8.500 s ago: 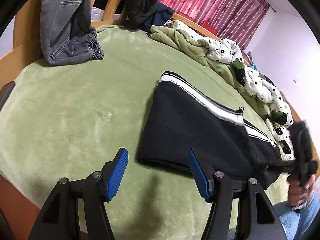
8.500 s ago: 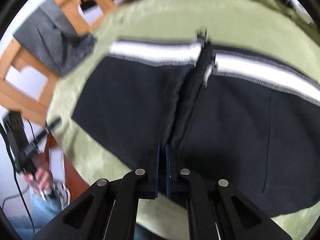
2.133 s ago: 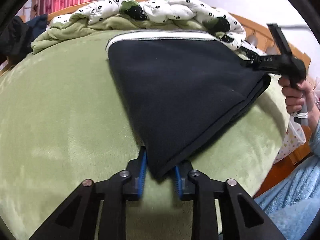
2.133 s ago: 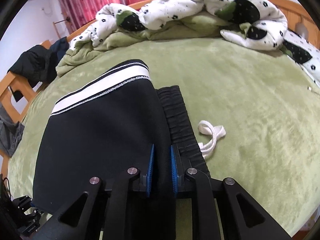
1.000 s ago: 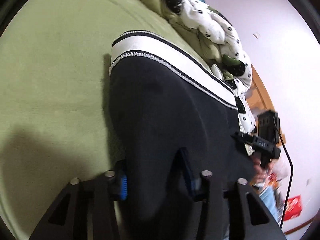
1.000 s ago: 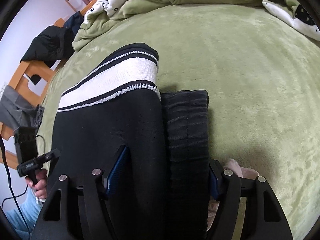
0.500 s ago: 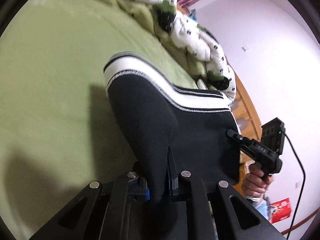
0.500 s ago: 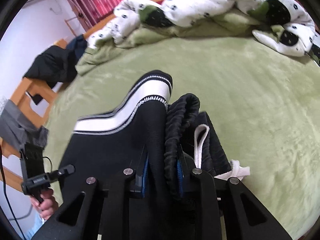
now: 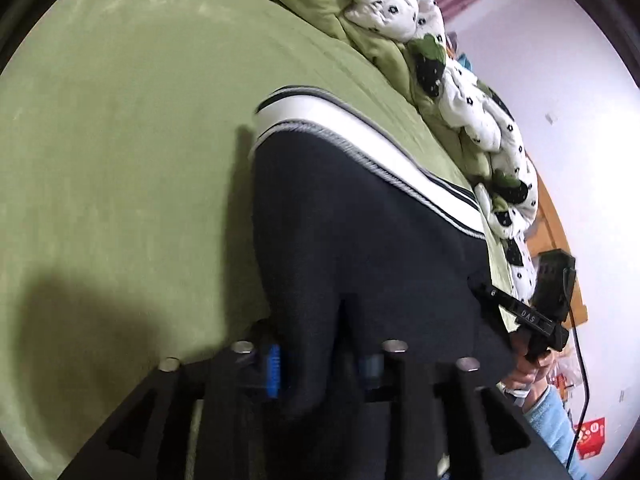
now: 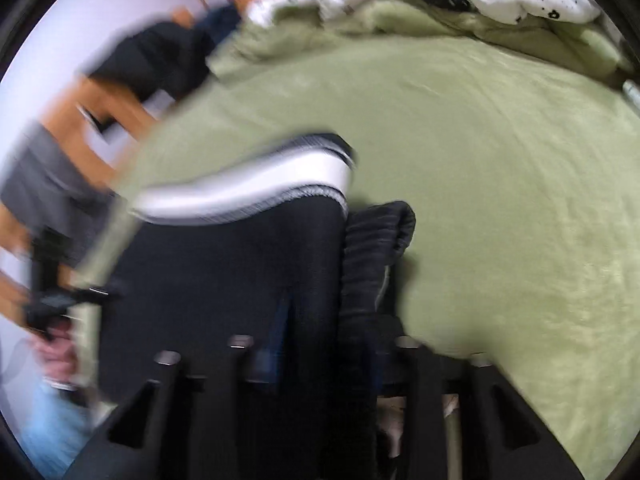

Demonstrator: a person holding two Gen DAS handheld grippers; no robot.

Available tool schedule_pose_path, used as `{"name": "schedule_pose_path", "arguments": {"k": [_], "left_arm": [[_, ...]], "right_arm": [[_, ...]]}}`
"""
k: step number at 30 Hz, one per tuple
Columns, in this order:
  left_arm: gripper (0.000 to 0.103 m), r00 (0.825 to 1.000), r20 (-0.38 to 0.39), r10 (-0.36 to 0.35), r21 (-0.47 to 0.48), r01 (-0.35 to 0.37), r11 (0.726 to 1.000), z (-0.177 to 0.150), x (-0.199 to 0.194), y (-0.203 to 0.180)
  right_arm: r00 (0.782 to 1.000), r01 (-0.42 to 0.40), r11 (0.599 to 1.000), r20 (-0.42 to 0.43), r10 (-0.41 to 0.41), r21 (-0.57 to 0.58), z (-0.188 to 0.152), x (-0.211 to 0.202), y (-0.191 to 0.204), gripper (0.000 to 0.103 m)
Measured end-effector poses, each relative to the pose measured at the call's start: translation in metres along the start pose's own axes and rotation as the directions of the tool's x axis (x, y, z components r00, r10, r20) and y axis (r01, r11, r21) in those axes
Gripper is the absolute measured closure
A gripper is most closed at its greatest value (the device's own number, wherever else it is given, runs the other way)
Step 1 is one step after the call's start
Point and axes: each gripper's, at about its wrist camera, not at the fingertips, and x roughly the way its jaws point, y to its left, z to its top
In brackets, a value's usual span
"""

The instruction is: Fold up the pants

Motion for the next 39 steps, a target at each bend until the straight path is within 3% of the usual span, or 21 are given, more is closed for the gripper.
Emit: {"name": "schedule_pose_path", "arguments": {"k": [1, 3, 6, 8, 11, 14, 16, 18, 20, 21, 22, 24, 26, 28, 31, 35, 36, 39], "left_arm": [[0.053, 1.000, 0.009, 0.011, 0.007, -0.011, 1.000, -0.006, 0.000, 0.001], [0.049, 1.000, 0.009, 0.005, 0.025, -0.005, 1.000, -0.017, -0.004, 0.003], [0.047, 0.999, 0.034, 0.018, 0.033, -0.019, 0.999, -0.030, -0.020, 0.005], [0.046, 0.996, 0.064, 0.065, 0.045, -0.068, 0.997, -0.035, -0.029, 0.002], [0.046, 0.989, 0.099, 0.107, 0.046, -0.112, 0.993, -0.038, -0.045, 0.004], [0.046, 0.990, 0.108, 0.094, 0.046, -0.100, 0.994, -0.040, -0.055, 0.002], [0.046, 0.987, 0.125, 0.101, 0.052, -0.108, 0.993, -0.042, -0.061, -0.001], [0.046, 0.982, 0.146, 0.116, 0.066, -0.127, 0.990, -0.044, -0.067, -0.005], [0.046, 0.980, 0.157, 0.124, 0.089, -0.139, 0.986, -0.044, -0.069, -0.014], [0.046, 0.979, 0.161, 0.123, 0.102, -0.141, 0.985, -0.045, -0.071, -0.018], [0.046, 0.979, 0.165, 0.118, 0.122, -0.139, 0.983, -0.046, -0.072, -0.022], [0.046, 0.979, 0.170, 0.109, 0.143, -0.134, 0.981, -0.048, -0.074, -0.028], [0.046, 0.980, 0.176, 0.097, 0.160, -0.126, 0.979, -0.046, -0.072, -0.036], [0.046, 0.976, 0.186, 0.111, 0.171, -0.143, 0.975, -0.042, -0.069, -0.045], [0.046, 0.968, 0.218, 0.128, 0.201, -0.172, 0.964, -0.035, -0.068, -0.059], [0.045, 0.951, 0.281, 0.132, 0.256, -0.207, 0.944, -0.007, -0.061, -0.080], [0.045, 0.950, 0.284, 0.130, 0.263, -0.207, 0.942, 0.000, -0.058, -0.084], [0.045, 0.959, 0.271, 0.084, 0.285, -0.164, 0.944, 0.034, -0.033, -0.104]], "right_arm": [[1.000, -0.017, 1.000, 0.000, 0.017, 0.010, 0.000, -0.004, -0.002, 0.058], [1.000, -0.018, 1.000, -0.005, 0.018, 0.008, 0.002, -0.018, -0.001, 0.057], [0.989, 0.049, 0.997, 0.141, -0.041, -0.053, -0.004, -0.058, 0.015, 0.058], [0.973, 0.056, 0.994, 0.227, -0.032, -0.098, -0.002, -0.073, 0.028, 0.055], [0.981, 0.041, 0.994, 0.192, -0.021, -0.097, 0.015, -0.055, 0.039, 0.055], [0.988, 0.132, 0.986, 0.093, -0.122, -0.102, 0.026, -0.010, 0.040, 0.055], [0.979, 0.197, 0.972, 0.070, -0.189, -0.125, 0.022, 0.004, 0.038, 0.058], [0.983, 0.169, 0.973, 0.094, -0.155, -0.157, 0.019, -0.009, 0.041, 0.089], [0.995, -0.017, 0.998, 0.096, 0.022, -0.058, 0.026, -0.040, 0.028, 0.094], [0.988, -0.087, 0.996, 0.129, 0.089, -0.024, 0.027, -0.055, 0.021, 0.094], [0.983, -0.103, 0.994, 0.150, 0.106, -0.028, 0.026, -0.065, 0.017, 0.094], [0.984, -0.008, 0.998, 0.177, 0.020, -0.066, 0.018, -0.072, 0.017, 0.094], [0.989, 0.108, 0.991, 0.106, -0.100, -0.079, 0.008, -0.046, 0.008, 0.094], [0.988, 0.142, 0.987, 0.066, -0.137, -0.077, 0.001, -0.025, -0.002, 0.091], [0.988, 0.139, 0.989, 0.075, -0.135, -0.059, 0.006, -0.042, -0.003, 0.082], [0.953, 0.176, 0.983, 0.259, -0.157, -0.048, 0.012, -0.082, 0.018, 0.079], [0.950, 0.170, 0.984, 0.273, -0.151, -0.046, 0.016, -0.085, 0.026, 0.073], [0.951, 0.150, 0.988, 0.277, -0.136, -0.031, 0.029, -0.070, 0.041, 0.072]]}}
